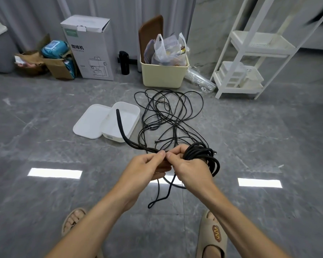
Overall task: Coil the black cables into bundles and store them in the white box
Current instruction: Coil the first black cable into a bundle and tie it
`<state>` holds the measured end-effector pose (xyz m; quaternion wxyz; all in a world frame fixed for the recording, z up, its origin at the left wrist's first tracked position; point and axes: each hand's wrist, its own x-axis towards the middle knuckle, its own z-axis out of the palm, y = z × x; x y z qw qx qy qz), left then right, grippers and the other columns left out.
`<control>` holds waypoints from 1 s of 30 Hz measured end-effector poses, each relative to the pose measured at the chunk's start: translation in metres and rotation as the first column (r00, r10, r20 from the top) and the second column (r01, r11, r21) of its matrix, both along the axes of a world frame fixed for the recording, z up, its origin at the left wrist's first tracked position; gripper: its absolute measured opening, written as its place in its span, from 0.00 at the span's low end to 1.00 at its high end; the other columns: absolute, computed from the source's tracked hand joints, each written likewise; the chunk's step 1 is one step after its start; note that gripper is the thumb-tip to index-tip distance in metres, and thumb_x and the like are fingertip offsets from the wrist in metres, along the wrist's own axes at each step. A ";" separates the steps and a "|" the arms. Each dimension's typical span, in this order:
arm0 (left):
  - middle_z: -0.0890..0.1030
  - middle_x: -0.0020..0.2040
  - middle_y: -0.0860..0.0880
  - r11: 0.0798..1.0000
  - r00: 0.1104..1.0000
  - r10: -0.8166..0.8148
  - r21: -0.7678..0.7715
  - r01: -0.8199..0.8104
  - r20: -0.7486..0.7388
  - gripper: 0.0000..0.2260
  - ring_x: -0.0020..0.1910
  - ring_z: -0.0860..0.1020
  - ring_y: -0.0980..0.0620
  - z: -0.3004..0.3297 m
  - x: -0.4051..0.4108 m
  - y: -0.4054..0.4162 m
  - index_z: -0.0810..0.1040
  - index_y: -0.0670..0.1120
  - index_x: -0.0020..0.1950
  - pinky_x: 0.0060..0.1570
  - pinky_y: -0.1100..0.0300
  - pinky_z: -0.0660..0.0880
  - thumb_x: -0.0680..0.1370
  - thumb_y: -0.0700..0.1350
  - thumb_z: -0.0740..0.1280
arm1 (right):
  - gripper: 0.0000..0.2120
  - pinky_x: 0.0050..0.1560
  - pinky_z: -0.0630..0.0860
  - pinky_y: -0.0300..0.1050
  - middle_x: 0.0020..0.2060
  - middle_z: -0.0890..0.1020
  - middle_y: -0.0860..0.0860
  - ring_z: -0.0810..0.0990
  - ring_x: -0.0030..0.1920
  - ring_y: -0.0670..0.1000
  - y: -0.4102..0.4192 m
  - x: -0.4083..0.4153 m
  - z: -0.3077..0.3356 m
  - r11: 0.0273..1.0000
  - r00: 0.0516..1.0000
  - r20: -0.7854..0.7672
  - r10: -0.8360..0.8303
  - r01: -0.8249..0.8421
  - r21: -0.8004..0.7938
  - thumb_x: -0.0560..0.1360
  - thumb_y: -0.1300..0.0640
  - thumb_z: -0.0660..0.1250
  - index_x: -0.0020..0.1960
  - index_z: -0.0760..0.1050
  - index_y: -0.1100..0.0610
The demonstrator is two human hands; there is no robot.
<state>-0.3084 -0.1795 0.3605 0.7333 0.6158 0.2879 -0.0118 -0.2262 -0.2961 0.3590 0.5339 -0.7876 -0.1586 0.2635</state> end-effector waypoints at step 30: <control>0.81 0.55 0.61 0.718 0.956 -0.201 0.696 -0.004 0.213 0.13 0.61 0.75 0.62 -0.011 -0.008 0.033 0.82 0.57 0.59 0.61 0.64 0.70 0.84 0.53 0.58 | 0.04 0.30 0.72 0.41 0.21 0.65 0.49 0.63 0.19 0.46 -0.012 0.019 0.033 0.826 0.849 -0.417 0.325 -0.040 0.562 0.71 0.61 0.69 0.38 0.80 0.60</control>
